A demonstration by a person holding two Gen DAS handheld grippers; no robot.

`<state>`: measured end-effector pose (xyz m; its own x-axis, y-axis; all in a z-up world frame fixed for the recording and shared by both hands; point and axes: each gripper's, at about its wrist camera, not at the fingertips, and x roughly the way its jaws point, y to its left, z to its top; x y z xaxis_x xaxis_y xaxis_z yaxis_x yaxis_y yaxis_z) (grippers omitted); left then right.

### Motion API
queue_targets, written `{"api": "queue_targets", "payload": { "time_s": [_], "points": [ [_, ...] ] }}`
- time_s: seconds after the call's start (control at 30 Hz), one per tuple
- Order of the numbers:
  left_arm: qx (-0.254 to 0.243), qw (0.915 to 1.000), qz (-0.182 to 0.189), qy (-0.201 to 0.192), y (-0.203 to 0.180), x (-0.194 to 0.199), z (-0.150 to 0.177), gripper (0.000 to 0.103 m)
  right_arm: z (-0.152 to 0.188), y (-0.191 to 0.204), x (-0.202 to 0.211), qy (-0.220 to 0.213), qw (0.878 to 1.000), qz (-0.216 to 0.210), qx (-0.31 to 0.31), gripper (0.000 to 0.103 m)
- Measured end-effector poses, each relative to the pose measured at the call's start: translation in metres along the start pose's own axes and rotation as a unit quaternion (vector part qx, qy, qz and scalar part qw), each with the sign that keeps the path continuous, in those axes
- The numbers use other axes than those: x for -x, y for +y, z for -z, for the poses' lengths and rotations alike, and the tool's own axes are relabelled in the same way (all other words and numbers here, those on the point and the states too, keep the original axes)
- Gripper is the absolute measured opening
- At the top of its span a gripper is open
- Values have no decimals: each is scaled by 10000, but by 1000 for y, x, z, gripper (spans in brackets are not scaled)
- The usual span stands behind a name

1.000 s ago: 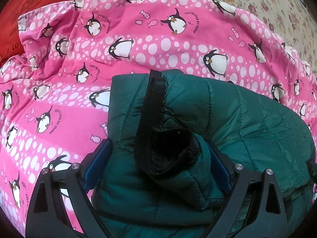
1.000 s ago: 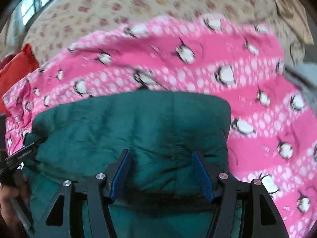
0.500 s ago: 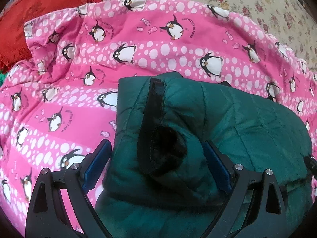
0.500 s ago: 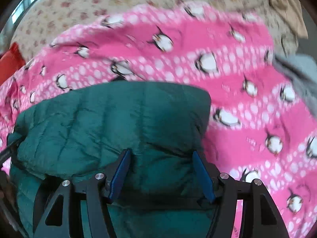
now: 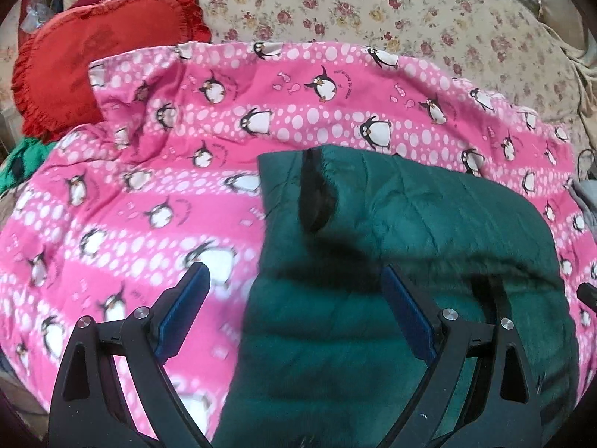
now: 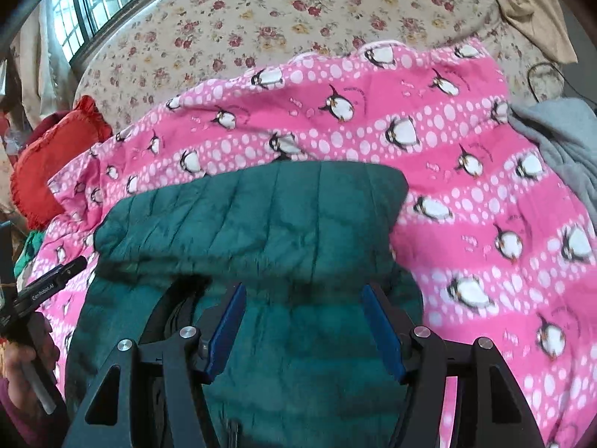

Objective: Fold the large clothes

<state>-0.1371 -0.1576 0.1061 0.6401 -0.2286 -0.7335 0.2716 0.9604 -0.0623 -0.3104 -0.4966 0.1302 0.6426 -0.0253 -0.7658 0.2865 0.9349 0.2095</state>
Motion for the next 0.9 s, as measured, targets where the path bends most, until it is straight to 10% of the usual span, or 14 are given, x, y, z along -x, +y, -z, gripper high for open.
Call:
{"api": "queue_targets", "payload": {
  "time_s": [0.9],
  "points": [
    [-102, 9997, -127, 169, 22, 52, 86, 93, 90, -24, 33, 435, 9986, 295, -88, 62]
  ]
}}
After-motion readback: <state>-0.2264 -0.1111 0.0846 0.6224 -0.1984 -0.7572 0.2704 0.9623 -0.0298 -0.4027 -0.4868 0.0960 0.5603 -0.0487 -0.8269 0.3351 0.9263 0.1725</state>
